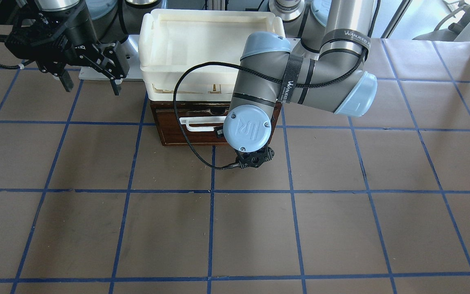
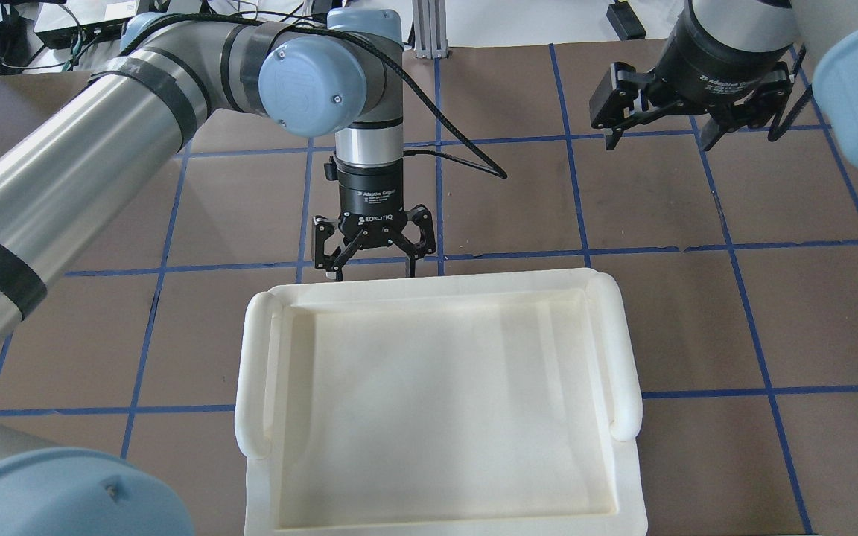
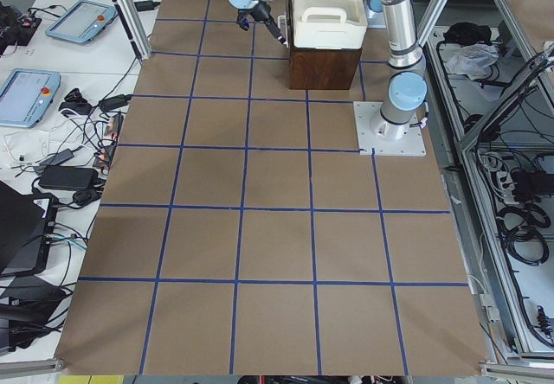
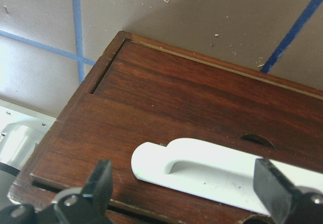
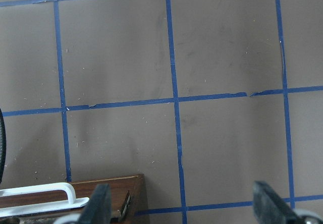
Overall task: Put scissors in drawer and close it
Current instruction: 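Press the left gripper on the drawer front to seat it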
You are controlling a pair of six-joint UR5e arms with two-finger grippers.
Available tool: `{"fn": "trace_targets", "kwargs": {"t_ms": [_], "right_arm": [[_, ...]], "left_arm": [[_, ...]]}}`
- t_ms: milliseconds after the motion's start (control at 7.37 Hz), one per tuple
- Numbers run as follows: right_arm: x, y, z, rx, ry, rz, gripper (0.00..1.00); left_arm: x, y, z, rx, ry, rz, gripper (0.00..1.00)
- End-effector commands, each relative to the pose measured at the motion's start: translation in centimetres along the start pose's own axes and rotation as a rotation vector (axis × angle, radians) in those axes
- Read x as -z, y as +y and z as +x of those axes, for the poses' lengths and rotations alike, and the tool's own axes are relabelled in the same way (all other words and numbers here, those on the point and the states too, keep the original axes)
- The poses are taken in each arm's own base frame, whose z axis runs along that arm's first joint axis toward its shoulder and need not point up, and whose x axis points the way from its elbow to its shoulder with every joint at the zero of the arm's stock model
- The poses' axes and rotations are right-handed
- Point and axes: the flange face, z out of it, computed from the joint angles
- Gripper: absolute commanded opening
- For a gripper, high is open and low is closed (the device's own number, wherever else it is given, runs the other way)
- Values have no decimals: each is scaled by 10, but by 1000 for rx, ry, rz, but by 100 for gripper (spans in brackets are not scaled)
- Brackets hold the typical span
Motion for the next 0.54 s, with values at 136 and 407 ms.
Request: {"fn": "trace_targets", "kwargs": {"t_ms": [136,407], "right_arm": [[0,0,0,0,0,1,100],[0,0,0,0,0,1,100]], "left_arm": [[6,-3,-6,7,11,9,100],[32,-20,-22,31,89,89,100]]}}
